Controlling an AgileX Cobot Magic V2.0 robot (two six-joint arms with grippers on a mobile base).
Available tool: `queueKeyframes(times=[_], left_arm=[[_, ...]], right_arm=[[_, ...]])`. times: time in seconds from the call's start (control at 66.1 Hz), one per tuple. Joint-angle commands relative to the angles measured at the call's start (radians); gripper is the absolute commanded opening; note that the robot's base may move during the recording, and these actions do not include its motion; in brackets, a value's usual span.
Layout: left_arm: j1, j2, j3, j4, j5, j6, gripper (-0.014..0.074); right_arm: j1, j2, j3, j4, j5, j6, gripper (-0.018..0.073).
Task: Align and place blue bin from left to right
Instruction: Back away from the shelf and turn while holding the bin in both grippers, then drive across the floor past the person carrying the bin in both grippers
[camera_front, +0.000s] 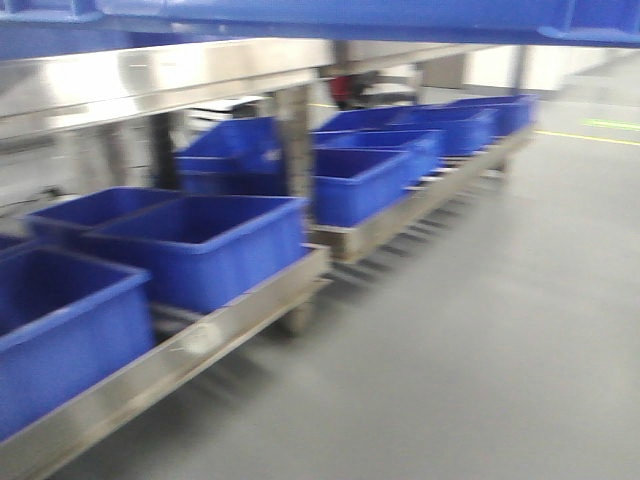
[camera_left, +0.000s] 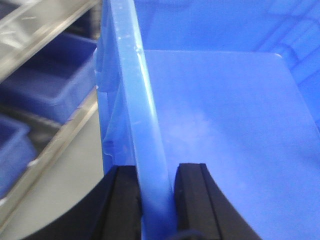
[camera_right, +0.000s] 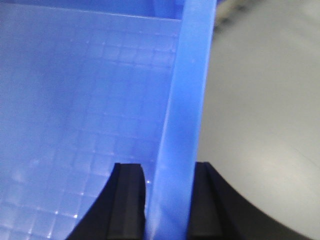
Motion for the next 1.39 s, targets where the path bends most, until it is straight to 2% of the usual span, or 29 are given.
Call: queueKeyframes(times=[0.0,1.377], left_arm=[[-0.006,-0.017,-0.016,-0.017,-0.095,0.013,-0.0111],[-0.006,-0.017,-0.016,-0.017,-0.095,0.013,-0.0111]], right_arm=[[0.0,-0.029,-0.017,0.018,-0.096,-0.02,-0.0068],[0.0,-0.029,-0.017,0.018,-0.096,-0.02,-0.0068]])
